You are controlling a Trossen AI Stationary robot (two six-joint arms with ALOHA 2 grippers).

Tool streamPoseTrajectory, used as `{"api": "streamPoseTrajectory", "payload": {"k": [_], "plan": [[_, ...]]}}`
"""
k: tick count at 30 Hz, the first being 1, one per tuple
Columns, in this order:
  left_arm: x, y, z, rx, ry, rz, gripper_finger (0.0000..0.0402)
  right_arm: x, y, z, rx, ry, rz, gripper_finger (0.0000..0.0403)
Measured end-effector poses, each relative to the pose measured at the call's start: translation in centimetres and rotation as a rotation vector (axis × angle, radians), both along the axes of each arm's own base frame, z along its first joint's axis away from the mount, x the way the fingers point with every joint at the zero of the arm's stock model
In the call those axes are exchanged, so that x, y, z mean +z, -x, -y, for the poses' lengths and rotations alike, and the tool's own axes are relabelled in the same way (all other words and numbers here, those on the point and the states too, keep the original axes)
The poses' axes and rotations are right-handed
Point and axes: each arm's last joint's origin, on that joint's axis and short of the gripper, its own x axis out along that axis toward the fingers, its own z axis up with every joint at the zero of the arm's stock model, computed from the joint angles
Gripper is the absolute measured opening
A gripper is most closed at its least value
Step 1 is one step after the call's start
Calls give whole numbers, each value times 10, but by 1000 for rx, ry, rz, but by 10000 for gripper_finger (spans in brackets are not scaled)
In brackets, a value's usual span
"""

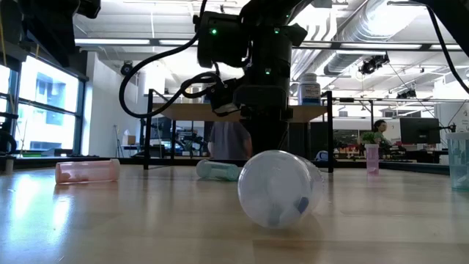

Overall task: Pick and place medicine bottles onto shelf by color
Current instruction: Put the middle blue pill bottle on the shelf

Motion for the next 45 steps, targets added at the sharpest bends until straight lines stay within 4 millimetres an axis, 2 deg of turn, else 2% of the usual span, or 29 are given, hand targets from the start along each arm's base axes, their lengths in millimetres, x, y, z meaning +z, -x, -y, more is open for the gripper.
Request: {"api": "streamPoseTrajectory", "payload": {"k": [5,9,21,27,33,45], "plan": [[0,0,1,-22,17,-5,241,5,2,0,0,-21,1,95],[0,0,1,-28,30,-6,241,18,3,-1,-19,-29,33,95],[1,-3,2,-117,10,5,241,90,12,0,-101,-72,294,95],[6,-13,2,-211,-33,109,241,127,14,2,-116,-85,499,94],[15,-27,3,-283,-93,258,241,156,15,7,-124,-89,677,94],[32,-46,2,-305,-220,485,241,213,18,34,-112,-112,1063,94]]}}
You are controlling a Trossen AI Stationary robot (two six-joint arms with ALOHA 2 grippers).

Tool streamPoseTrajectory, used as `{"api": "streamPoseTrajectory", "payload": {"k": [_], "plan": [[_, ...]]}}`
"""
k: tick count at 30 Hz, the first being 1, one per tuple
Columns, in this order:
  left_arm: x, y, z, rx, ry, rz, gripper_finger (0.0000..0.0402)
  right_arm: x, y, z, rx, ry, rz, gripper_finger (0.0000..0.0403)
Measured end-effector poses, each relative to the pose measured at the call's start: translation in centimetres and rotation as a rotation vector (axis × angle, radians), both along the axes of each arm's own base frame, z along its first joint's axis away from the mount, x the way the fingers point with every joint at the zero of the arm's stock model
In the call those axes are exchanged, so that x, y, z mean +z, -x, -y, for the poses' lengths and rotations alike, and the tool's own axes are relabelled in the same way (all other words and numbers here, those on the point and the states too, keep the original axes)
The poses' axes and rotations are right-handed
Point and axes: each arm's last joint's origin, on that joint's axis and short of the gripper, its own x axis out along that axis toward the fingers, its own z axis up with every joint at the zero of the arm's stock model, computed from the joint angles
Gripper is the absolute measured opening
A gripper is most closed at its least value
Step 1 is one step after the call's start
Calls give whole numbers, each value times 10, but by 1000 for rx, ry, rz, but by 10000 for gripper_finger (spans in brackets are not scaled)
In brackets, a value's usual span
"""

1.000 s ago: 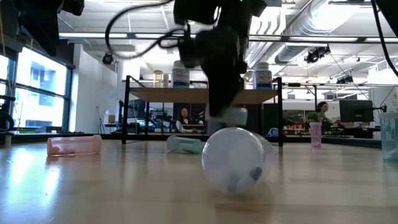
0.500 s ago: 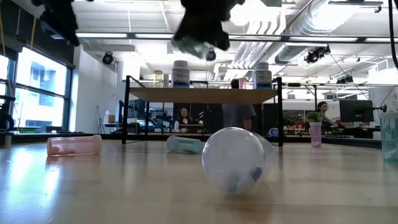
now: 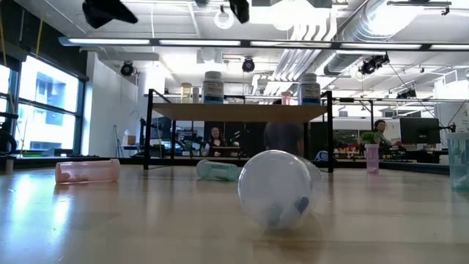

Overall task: Pick and place medicine bottles onto shelf by color
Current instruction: Put the middle blue pill bottle on the shelf

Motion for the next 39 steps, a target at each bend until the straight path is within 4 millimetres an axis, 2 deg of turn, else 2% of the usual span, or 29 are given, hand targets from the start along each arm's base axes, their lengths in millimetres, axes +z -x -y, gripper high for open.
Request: {"api": "streamPoseTrajectory", "payload": {"k": [8,13,22,27,39], "plan": [[13,-19,-1,-15,-123,158,241,25,-1,15,12,-8,228,94],[20,-30,-1,-11,-201,240,241,34,-1,20,30,-6,313,94],[31,-46,-3,82,-304,371,241,37,-1,22,52,42,353,94],[39,-48,-8,122,-329,444,241,38,-1,24,49,64,362,94],[41,-49,-21,135,-269,489,240,41,-1,30,40,93,402,94]]}}
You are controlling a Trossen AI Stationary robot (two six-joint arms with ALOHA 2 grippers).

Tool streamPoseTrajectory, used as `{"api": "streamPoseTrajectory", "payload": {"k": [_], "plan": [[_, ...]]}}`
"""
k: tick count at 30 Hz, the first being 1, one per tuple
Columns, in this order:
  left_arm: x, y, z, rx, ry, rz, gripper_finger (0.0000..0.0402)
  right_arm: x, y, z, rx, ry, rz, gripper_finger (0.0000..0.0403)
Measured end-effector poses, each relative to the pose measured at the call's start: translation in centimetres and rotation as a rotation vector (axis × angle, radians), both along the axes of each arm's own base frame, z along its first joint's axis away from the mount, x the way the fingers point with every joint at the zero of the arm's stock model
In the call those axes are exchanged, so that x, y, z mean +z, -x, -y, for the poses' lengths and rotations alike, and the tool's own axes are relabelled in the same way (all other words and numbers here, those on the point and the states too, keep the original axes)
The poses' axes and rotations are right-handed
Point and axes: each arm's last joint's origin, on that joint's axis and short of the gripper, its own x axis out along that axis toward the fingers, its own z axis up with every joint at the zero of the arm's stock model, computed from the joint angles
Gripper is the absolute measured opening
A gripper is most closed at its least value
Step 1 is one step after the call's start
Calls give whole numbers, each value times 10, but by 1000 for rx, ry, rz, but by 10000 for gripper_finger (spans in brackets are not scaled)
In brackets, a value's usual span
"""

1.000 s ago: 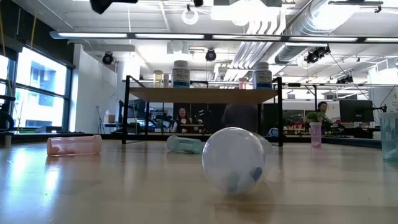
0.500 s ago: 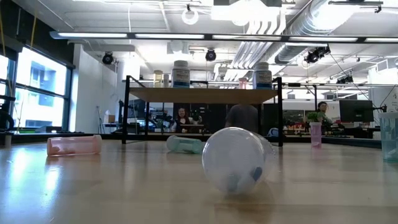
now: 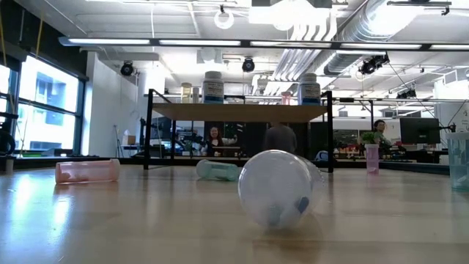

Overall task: Pick and place medicine bottles onto shelf by color
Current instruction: Put the middle blue pill bottle on the shelf

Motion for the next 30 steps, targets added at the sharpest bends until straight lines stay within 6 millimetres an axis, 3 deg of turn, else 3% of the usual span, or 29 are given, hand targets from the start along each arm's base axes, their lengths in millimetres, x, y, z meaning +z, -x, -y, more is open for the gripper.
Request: {"api": "streamPoseTrajectory", "payload": {"k": [4,18,30], "plan": [[0,0,-2,10,-1,-2,225,0,0,1,-7,4,0,94],[0,0,-4,17,-23,-12,112,-1,1,11,-30,4,-6,94],[0,0,-5,26,-34,-20,97,-1,1,11,-30,29,-6,112]]}}
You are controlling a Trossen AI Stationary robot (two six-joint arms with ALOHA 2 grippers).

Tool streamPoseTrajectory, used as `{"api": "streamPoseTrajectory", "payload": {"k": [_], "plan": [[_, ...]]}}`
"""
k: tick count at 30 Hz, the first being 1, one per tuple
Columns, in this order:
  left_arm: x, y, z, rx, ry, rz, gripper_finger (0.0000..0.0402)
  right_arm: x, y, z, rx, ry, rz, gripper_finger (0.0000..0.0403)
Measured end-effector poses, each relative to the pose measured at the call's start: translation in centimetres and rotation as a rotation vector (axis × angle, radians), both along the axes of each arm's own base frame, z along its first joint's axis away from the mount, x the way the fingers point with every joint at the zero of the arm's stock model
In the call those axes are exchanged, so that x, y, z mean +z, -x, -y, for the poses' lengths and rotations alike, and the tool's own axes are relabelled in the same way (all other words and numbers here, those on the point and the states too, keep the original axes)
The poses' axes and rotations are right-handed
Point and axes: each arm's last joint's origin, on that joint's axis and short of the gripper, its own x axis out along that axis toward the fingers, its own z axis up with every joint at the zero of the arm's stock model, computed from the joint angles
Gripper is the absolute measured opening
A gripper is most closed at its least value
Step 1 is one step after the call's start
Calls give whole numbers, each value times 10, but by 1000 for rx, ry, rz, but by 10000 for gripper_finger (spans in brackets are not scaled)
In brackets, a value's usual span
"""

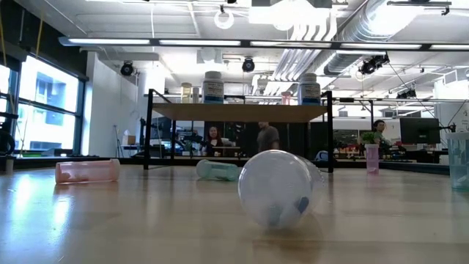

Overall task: Pick and place medicine bottles onto shelf by color
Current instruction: Put the middle blue pill bottle on the shelf

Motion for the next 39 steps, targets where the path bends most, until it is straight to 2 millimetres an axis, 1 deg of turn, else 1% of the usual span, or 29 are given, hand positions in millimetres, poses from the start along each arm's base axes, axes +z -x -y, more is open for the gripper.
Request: {"api": "streamPoseTrajectory", "payload": {"k": [6,12,16,19,25,29,32,35,39], "plan": [[-1,0,0,5,-9,-16,97,-1,0,0,0,7,-15,125],[-4,1,-1,28,-31,-60,97,-9,1,5,-2,14,-95,163],[-9,2,-2,64,-33,-115,97,-13,6,12,-20,10,-169,192],[-13,3,-2,78,-34,-161,97,-13,14,21,-34,24,-223,207],[-19,5,-5,90,-32,-222,97,-13,32,43,-75,116,-316,213],[-24,0,-7,89,-60,-272,97,-8,40,56,-83,205,-304,213],[-30,-9,-7,84,-78,-306,97,-6,42,62,-33,218,-275,213],[-38,-19,-9,93,-85,-341,97,-3,43,65,53,218,-234,213],[-47,-34,-13,113,-91,-356,97,-4,43,63,128,253,-219,213]]}}
